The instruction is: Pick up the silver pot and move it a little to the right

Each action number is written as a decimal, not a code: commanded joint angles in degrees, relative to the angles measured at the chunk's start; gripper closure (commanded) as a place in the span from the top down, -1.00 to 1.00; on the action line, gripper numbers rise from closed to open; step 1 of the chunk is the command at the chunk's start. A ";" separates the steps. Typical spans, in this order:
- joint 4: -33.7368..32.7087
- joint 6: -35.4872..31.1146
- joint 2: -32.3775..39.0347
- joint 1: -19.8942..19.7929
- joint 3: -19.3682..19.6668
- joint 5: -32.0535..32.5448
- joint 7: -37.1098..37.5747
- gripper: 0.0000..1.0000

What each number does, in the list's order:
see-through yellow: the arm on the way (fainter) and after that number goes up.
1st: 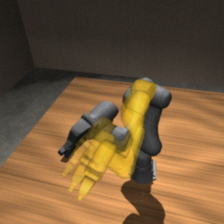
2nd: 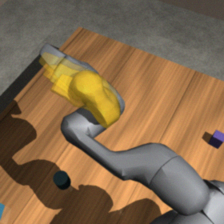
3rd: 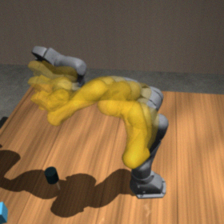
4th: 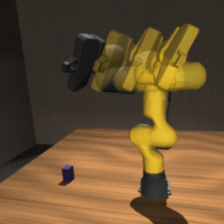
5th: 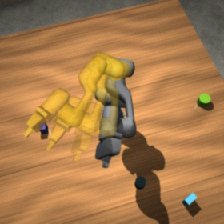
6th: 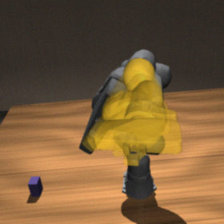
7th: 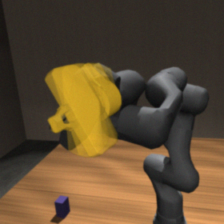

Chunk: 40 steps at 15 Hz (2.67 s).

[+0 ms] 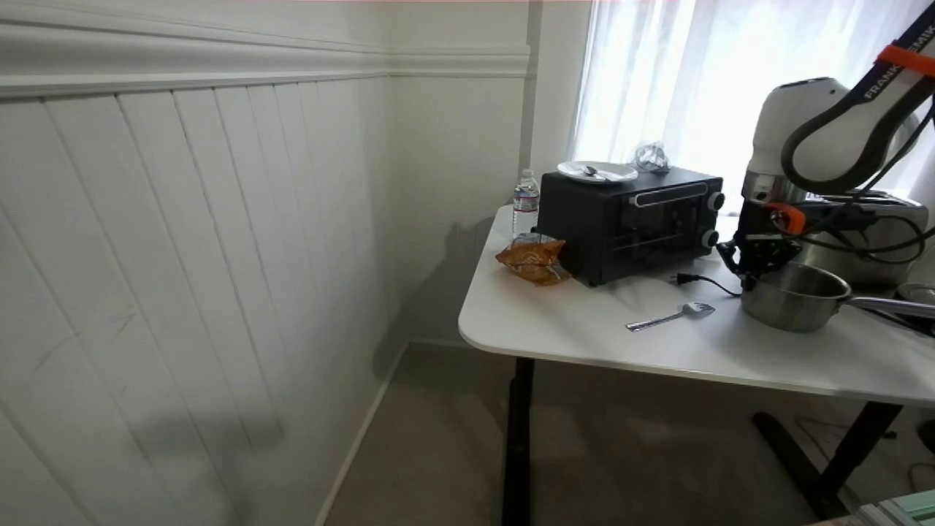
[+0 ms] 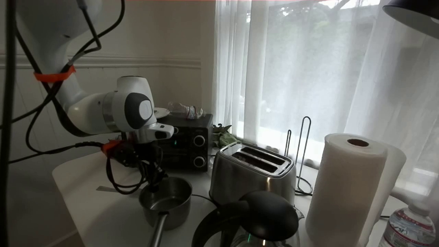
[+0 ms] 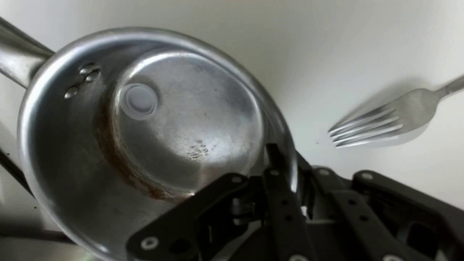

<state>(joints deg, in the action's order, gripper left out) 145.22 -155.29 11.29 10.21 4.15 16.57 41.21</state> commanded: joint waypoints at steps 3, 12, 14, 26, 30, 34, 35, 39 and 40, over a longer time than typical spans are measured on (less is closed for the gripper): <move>4.73 4.86 -7.74 -1.55 1.72 3.84 -1.07 -0.96; 15.88 -2.30 -15.49 -9.16 0.77 -1.29 -15.90 -0.96; 13.30 -3.15 -13.28 -10.02 0.31 -5.80 -21.69 -0.96; 12.01 -2.47 -12.20 -10.86 -0.37 -10.74 -31.15 -0.96; 12.03 -2.73 -10.76 -11.48 0.35 -6.71 -27.07 -0.96; 12.04 -3.14 -9.43 -12.00 1.22 -4.33 -23.70 -0.96; 12.01 -3.11 -9.31 -11.98 1.31 -4.05 -23.36 -0.35; 11.84 -2.08 -10.89 -11.37 0.60 -4.73 -22.70 0.08; 13.21 -1.23 -13.11 -11.15 0.26 -5.15 -22.17 0.20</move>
<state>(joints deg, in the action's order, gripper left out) 157.00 -158.58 2.25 -1.31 5.18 10.79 16.65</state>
